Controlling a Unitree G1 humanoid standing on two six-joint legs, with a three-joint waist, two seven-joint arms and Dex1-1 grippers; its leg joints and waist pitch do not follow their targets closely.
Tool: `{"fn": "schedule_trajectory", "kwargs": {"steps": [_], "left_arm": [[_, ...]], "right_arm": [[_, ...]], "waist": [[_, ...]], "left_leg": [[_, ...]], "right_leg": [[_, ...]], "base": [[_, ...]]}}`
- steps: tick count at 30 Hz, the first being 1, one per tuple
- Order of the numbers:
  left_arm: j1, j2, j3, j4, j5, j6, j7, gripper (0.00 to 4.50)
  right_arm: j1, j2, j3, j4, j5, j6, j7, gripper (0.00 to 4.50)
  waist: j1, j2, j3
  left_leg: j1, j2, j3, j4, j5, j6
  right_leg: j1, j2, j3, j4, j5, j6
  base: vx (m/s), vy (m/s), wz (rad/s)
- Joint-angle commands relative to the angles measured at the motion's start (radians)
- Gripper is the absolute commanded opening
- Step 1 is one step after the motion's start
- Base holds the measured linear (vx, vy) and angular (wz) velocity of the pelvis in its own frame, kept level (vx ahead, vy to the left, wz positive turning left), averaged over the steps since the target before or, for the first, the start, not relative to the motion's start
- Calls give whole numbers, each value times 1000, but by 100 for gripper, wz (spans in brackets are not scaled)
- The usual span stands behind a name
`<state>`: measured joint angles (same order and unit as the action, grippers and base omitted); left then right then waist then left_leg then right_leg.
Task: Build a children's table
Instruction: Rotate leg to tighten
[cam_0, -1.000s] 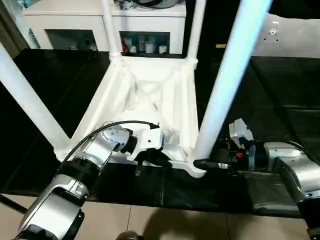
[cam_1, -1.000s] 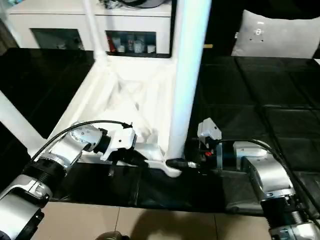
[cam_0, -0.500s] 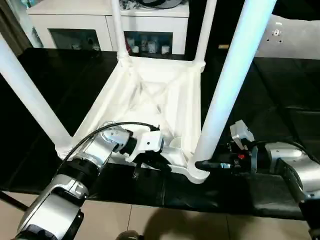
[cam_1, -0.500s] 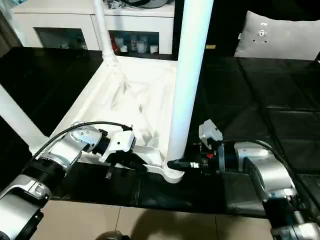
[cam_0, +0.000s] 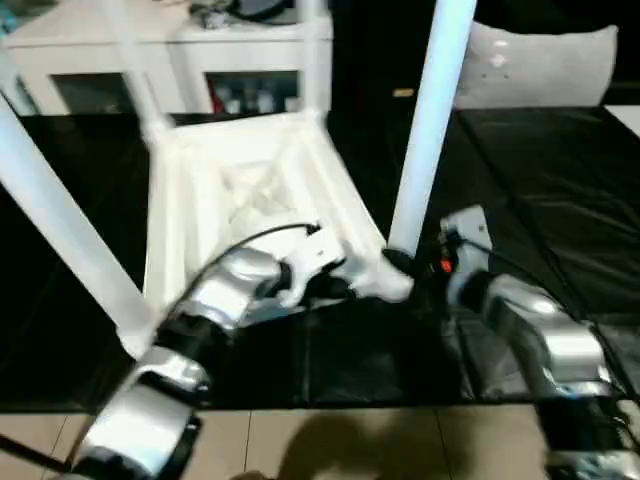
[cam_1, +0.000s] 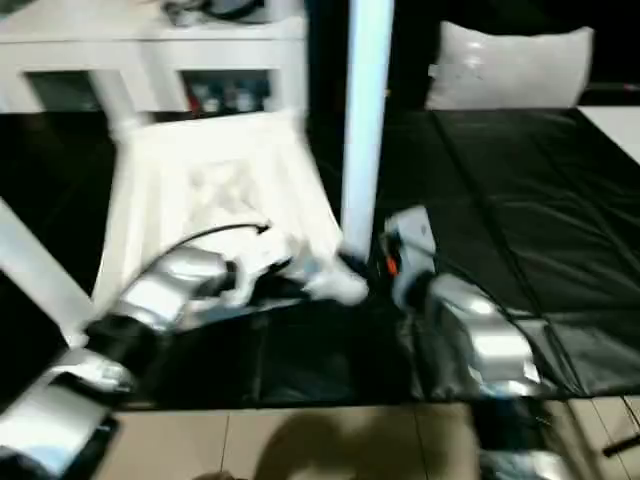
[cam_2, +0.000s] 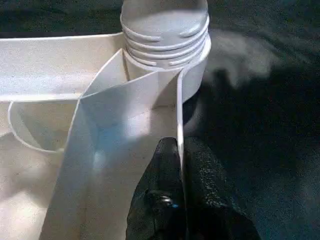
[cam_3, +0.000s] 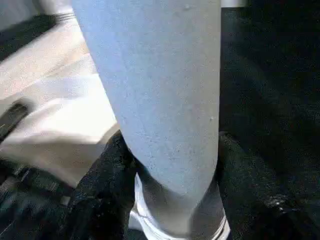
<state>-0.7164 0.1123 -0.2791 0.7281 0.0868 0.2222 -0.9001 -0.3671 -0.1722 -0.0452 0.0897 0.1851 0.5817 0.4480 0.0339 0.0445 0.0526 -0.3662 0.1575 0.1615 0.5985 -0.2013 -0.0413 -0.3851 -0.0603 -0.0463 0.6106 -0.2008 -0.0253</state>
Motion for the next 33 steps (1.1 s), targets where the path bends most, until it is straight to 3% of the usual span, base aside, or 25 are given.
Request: {"fn": "schedule_trajectory", "kwargs": {"steps": [1, 4, 7, 9, 12, 20, 24, 26, 29, 30, 33], "left_arm": [[-47, -79, 0, -46, -28, -5, 33, 0], [-42, -86, -9, -57, -17, -3, 43, 0], [-35, -64, -27, -62, 4, -14, 36, 0], [-34, -51, -33, -61, 13, -21, 33, 0], [-22, -6, -44, -63, 23, -59, -9, 0], [9, 99, -79, -48, 30, -205, -176, 0], [21, 162, -118, -56, 15, -302, -320, 0], [22, 169, -122, -57, 14, -307, -339, 0], [32, 196, -139, -70, -4, -344, -431, 0], [33, 203, -146, -71, -1, -352, -449, 0], [34, 217, -160, -69, 2, -376, -481, 0]], "right_arm": [[-7, 75, 55, 32, 3, 53, -56, 233], [-8, 91, 57, 31, 1, -3, -58, 268], [2, 79, 60, 14, 13, -49, -16, 287], [7, 65, 62, 3, 16, -59, 6, 305], [26, -10, 60, -21, 19, -77, 87, 331], [57, -236, 87, -19, 30, -178, 400, 411], [72, -358, 136, -13, 22, -284, 577, 411], [74, -370, 139, -13, 27, -299, 602, 411], [81, -391, 129, -19, 93, -283, 713, 411], [80, -397, 132, -16, 106, -274, 741, 395], [77, -412, 144, -6, 128, -252, 784, 385]], "waist": [[9, -10, -64], [10, -10, -67], [10, -12, -68], [10, -12, -66], [15, -11, -67], [31, -13, -66], [46, -13, -66], [54, -12, -67], [64, -11, -69], [69, -21, -70], [76, -17, -71]], "left_leg": [[1, 58, -23, -70, -103, 36], [-1, 61, -21, -68, -67, 63], [-1, 61, -20, -66, -62, 76], [0, 61, -19, -66, -78, 85], [0, 62, -19, -65, -87, 90], [3, 68, -15, -62, -96, 102], [4, 72, -15, -61, -100, 107], [5, 74, -12, -60, -95, 110], [4, 77, -12, -58, -82, 122], [2, 78, -12, -57, -72, 129], [3, 78, -11, -55, -65, 134]], "right_leg": [[49, -90, 46, -83, -183, -201], [52, -90, 46, -73, -69, -226], [55, -91, 48, -68, -17, -239], [55, -90, 47, -71, -28, -242], [59, -91, 48, -71, -40, -239], [55, -92, 48, -70, -47, -244], [52, -93, 47, -67, -48, -244], [49, -93, 48, -64, -39, -246], [49, -93, 46, -59, -15, -259], [50, -94, 45, -55, -9, -260], [46, -94, 45, -54, -15, -258]], "base": [[0, 0, 0], [0, 0, 0], [0, 0, 0], [0, 0, 0], [0, 0, 0], [0, 0, 0], [0, 0, 0], [0, 0, 0], [0, 0, 0], [0, 0, 0], [0, 0, 0]]}}
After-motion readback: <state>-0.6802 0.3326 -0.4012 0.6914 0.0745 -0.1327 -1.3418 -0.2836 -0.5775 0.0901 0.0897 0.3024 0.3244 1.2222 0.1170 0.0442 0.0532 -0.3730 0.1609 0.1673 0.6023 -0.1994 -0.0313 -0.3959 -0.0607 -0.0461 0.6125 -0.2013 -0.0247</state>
